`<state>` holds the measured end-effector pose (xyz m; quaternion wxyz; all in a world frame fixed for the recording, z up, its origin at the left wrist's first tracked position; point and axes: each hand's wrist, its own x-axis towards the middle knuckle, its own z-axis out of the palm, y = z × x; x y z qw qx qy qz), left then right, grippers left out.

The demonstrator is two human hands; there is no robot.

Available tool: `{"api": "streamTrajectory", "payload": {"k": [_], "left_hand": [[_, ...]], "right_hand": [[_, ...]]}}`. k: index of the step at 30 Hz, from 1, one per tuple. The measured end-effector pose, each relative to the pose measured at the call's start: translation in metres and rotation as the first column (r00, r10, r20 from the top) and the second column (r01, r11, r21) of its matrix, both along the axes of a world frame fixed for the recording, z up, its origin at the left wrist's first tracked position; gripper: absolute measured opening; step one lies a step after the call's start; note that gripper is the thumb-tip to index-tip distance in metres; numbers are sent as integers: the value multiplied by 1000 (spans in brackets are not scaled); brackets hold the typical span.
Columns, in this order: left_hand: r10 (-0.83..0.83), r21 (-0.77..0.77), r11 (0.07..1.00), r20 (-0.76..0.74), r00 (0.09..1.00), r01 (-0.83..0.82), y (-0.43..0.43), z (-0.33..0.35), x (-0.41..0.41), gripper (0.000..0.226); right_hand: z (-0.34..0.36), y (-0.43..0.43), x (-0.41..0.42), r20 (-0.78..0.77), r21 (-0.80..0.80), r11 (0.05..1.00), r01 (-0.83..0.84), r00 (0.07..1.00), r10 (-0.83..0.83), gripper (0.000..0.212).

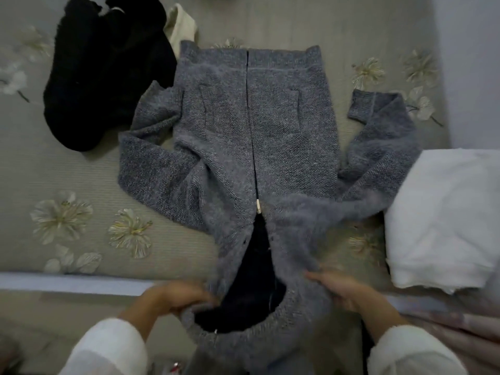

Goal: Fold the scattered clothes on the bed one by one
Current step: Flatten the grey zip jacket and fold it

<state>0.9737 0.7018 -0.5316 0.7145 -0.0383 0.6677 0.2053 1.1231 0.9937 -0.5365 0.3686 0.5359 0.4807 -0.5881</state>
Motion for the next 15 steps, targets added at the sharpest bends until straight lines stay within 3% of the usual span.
{"api": "streamTrajectory", "payload": {"k": [2,4,7,10,13,15], "left_hand": [[46,-108,994,150,988,-30,-13,-9,22,37],[125,-165,982,211,969,-91,-14,-13,32,60],[167,-156,980,279,946,-127,0,-7,24,44],[375,-137,927,319,870,-350,18,3,0,39],[641,-50,755,269,719,-654,41,20,-32,28],[812,34,536,255,526,-844,60,25,-57,31]], "right_hand": [[-9,-19,19,54,-45,998,42,998,-40,45],[-11,-33,23,63,-91,983,160,986,-155,49],[-6,-35,15,65,-187,958,218,976,-210,47],[5,-17,-5,54,-227,959,172,985,-163,31],[16,14,-35,-11,-195,963,188,981,-194,32],[22,31,-61,-77,-157,930,332,935,-346,21]]}}
